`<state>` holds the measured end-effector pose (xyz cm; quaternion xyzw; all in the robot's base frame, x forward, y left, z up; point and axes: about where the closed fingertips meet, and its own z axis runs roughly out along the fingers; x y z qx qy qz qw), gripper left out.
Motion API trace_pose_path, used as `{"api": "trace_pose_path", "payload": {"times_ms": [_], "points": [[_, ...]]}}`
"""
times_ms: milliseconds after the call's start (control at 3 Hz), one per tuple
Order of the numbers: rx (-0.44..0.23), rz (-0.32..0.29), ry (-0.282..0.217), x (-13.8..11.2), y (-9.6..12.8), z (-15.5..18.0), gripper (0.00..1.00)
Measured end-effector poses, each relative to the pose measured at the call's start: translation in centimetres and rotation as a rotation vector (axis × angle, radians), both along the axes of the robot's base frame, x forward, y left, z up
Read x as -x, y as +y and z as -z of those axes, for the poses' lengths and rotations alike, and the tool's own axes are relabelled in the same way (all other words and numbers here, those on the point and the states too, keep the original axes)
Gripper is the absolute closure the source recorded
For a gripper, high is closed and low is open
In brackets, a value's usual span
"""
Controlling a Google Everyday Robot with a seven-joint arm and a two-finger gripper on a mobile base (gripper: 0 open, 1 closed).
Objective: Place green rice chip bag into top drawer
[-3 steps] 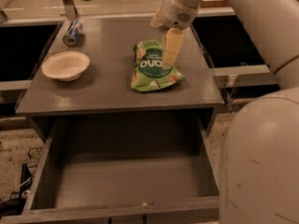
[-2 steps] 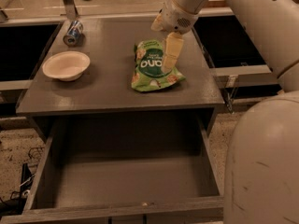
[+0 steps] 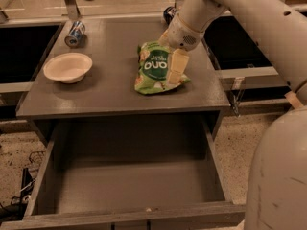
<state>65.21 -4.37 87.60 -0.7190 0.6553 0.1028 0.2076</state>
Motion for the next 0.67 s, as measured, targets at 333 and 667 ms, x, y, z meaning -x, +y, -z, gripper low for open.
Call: {"api": "trace_pose_path", "payload": {"times_ms": [333, 667], "points": [[-0.008, 0.003, 0.013, 0.57, -0.13, 1.26, 0.00], [-0.008, 0.010, 0.015, 0.53, -0.13, 1.55, 0.00]]}}
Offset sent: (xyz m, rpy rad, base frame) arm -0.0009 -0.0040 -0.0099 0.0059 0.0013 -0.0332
